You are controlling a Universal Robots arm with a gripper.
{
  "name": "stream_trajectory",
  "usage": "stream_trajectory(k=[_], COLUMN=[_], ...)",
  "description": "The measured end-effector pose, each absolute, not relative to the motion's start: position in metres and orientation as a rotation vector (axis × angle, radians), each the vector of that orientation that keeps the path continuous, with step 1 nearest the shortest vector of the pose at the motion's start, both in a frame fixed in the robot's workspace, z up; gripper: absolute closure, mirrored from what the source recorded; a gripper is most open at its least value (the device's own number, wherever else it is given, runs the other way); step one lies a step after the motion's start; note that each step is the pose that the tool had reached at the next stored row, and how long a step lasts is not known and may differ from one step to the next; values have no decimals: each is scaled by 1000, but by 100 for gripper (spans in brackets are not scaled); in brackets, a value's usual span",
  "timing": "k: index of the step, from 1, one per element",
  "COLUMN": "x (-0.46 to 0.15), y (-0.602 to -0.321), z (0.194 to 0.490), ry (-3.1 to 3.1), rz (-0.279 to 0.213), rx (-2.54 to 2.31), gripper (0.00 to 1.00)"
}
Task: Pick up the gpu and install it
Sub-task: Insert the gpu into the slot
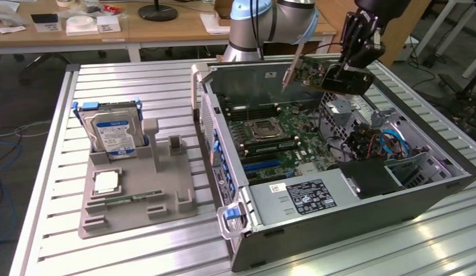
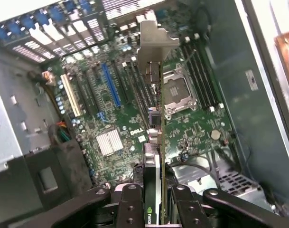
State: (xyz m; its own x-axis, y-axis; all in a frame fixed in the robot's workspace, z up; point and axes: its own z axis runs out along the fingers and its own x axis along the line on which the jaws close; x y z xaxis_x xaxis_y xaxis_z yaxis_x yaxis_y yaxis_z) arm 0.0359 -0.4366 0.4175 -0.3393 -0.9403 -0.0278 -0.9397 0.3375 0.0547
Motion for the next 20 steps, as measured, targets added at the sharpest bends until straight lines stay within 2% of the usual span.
stream_trajectory(k=[20], x=[36], y=[-437], z=[417], ry=[-2372], rz=[-95], rx=[2036], gripper=[73])
